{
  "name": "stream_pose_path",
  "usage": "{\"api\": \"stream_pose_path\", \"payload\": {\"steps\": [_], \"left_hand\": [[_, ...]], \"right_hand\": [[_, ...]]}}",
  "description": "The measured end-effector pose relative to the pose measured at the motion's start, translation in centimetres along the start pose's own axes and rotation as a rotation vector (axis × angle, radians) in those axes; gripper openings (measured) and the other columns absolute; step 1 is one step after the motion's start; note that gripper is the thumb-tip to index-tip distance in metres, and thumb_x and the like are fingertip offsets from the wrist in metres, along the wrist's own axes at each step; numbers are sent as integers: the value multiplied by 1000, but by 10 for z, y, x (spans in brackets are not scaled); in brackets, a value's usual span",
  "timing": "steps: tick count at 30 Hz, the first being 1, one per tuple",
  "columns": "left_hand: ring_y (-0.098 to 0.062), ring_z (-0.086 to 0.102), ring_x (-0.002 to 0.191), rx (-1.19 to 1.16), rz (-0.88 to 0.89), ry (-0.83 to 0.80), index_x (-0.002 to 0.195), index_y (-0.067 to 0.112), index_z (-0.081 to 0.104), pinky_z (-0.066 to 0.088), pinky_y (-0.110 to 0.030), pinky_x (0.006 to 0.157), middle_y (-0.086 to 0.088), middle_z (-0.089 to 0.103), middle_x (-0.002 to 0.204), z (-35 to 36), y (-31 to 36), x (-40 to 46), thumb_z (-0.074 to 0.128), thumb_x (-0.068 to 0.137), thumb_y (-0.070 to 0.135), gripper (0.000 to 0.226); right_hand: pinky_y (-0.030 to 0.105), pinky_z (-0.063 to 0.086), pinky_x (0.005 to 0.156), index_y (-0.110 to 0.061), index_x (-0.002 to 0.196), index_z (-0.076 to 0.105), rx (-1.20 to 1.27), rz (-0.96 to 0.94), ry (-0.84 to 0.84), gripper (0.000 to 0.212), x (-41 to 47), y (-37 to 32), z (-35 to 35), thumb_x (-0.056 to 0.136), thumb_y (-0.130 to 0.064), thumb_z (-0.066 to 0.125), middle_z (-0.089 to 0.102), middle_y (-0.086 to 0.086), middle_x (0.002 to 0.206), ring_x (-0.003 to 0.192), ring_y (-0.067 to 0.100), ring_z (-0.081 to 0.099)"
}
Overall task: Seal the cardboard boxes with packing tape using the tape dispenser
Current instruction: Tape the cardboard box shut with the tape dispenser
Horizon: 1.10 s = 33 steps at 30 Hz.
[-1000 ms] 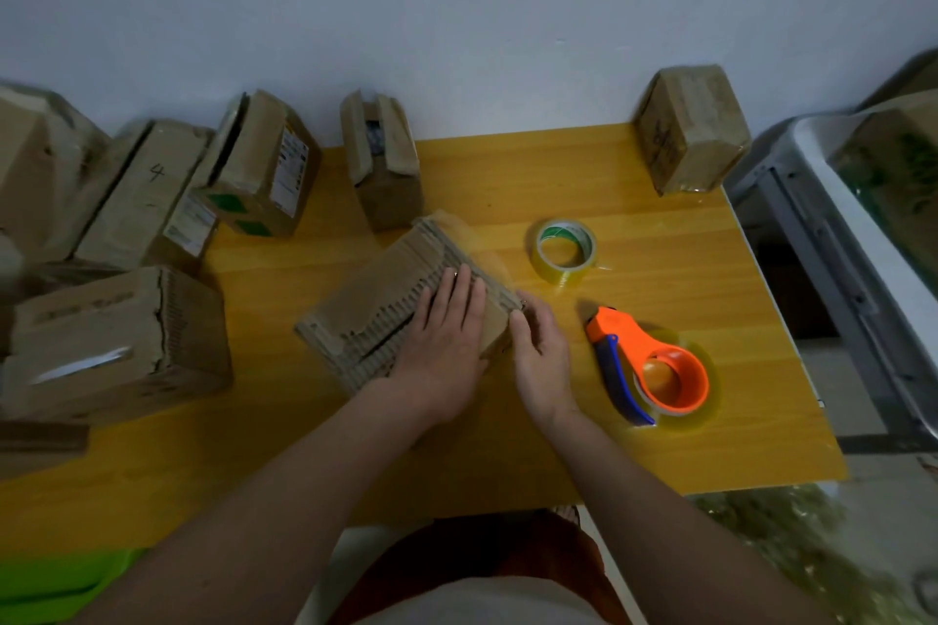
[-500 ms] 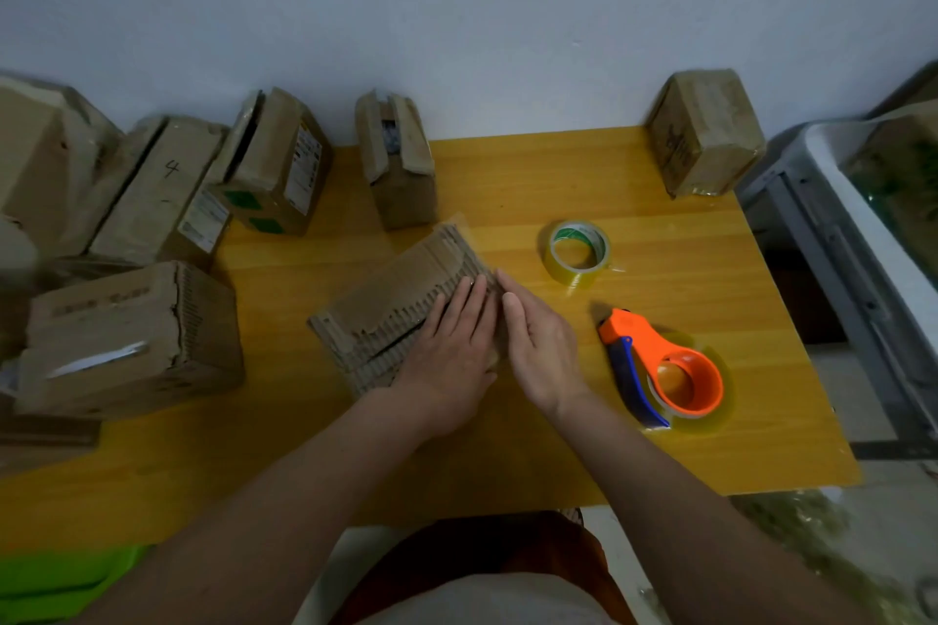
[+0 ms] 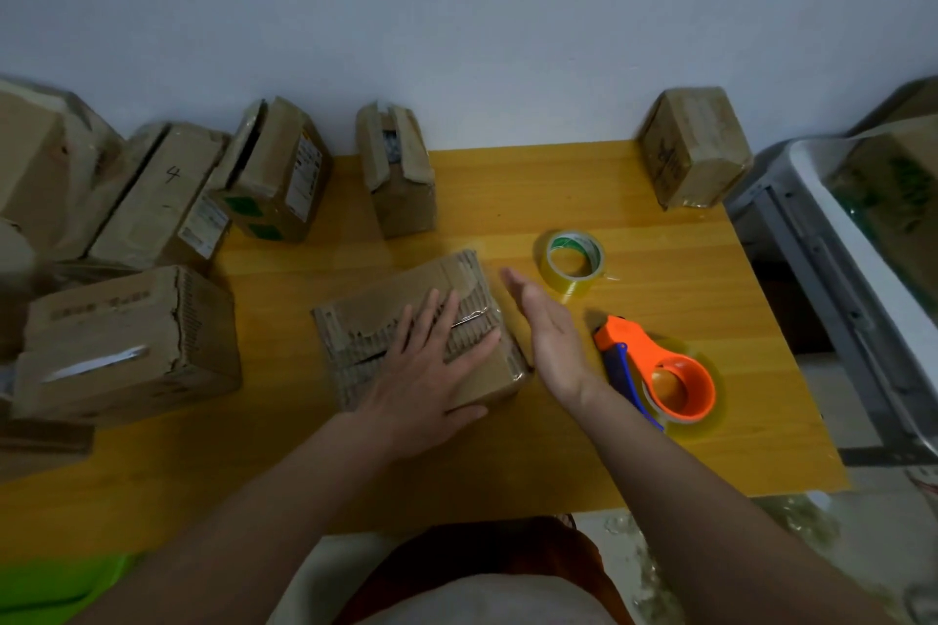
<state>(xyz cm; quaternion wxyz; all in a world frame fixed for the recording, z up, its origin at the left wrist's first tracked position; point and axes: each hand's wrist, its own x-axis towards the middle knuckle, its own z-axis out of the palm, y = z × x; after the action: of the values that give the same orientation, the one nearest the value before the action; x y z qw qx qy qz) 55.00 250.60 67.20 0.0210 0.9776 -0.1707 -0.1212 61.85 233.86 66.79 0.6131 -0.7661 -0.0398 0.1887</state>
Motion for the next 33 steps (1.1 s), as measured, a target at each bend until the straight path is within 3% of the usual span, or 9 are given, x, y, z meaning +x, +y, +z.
{"api": "stream_pose_path", "payload": {"steps": [4, 8, 13, 19, 23, 28, 31, 33], "left_hand": [[-32, -33, 141, 15, -16, -10, 148, 45, -16, -16, -51, 116, -13, -33, 155, 3, -1, 2, 37, 90, 69, 82], [-31, -35, 140, 6, 9, -7, 147, 46, -16, -23, -46, 113, -13, -35, 153, 4, -5, -1, 39, 91, 67, 82], [-28, -36, 139, 49, 80, -23, 145, 48, -21, -21, -47, 114, -11, -39, 151, 7, -8, -6, 37, 91, 67, 81], [-29, -30, 142, 41, 133, 1, 147, 49, -13, -19, -47, 113, -11, -32, 154, 8, -17, -9, 44, 90, 64, 82], [-27, -26, 145, 74, 198, -13, 150, 48, -8, -18, -46, 113, -10, -25, 158, 5, -28, -16, 44, 90, 64, 81], [-28, -22, 146, 104, 202, -22, 150, 47, -7, -16, -48, 112, -12, -20, 159, 4, -29, -18, 40, 90, 65, 78], [-24, -30, 143, 75, 209, -32, 149, 49, -10, -21, -44, 112, -9, -27, 158, 4, -31, -19, 39, 91, 64, 78], [-24, -32, 142, 69, 215, -40, 149, 49, -12, -23, -43, 111, -8, -31, 156, 3, -31, -19, 40, 92, 64, 79]], "right_hand": [[38, 25, 118, -20, 146, 38, 38, 66, -96, 58, 5, 7, 17, 97, -50, 33, 42, -3, 149, 138, 9, 35], [33, 35, 110, -23, 134, 53, -29, 74, -140, 43, 2, 10, 4, 106, -35, 24, 57, -2, 134, 127, 12, 48], [36, 26, 118, -14, 144, 41, 52, -22, -20, 43, 10, 2, 9, 105, -30, 30, 44, -1, 147, 136, 9, 38], [38, 35, 112, -23, 134, 52, 68, 34, -96, 39, 11, 15, 8, 103, -32, 29, 56, -3, 133, 128, 12, 49], [32, 32, 113, -9, 139, 47, 134, -30, 36, 39, 12, 11, 5, 105, -23, 31, 51, 0, 138, 131, 12, 46], [35, 32, 115, -7, 141, 43, 261, 13, 37, 40, 14, 13, 24, 105, -20, 30, 49, 4, 141, 131, 12, 45], [33, 32, 114, -3, 140, 43, 275, 40, 25, 39, 16, 13, 22, 105, -17, 29, 50, 9, 141, 132, 16, 46], [29, 36, 110, -2, 134, 49, 277, -7, 119, 36, 20, 8, 17, 105, -15, 31, 55, 12, 135, 127, 16, 50]]}}
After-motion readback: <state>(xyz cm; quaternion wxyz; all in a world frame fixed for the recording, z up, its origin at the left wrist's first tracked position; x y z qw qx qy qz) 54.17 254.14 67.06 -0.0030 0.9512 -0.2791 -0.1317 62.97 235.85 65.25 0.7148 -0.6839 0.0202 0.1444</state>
